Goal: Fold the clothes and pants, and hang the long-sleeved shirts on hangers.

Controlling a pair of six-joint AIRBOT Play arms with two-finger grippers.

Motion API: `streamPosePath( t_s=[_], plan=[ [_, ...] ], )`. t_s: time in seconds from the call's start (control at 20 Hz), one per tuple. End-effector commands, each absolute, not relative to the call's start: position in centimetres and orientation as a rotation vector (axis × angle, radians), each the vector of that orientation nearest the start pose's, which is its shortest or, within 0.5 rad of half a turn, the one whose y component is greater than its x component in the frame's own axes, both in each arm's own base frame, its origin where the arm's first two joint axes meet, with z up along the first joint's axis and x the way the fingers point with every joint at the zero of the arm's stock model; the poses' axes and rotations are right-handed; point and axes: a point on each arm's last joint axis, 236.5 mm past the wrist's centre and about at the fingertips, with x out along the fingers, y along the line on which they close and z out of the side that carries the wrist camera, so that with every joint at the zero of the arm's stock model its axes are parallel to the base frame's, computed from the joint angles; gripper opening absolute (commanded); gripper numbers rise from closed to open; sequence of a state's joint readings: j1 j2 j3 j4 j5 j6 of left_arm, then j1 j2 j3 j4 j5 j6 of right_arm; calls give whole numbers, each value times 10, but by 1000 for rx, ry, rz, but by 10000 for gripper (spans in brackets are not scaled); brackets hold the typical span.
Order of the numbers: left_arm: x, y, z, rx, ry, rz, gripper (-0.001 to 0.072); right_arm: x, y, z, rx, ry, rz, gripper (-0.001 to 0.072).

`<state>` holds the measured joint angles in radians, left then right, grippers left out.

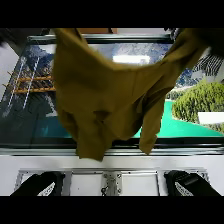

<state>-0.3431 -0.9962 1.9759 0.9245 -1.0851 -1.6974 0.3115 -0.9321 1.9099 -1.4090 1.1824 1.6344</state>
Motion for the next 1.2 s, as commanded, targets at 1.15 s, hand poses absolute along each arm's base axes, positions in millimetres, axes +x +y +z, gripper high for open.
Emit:
streamPosePath(
  t_s=[1.15],
  plan=[
    [311,-147,159,-63,1396,-451,12,359,128,162,-130,1365,228,14]
  ],
)
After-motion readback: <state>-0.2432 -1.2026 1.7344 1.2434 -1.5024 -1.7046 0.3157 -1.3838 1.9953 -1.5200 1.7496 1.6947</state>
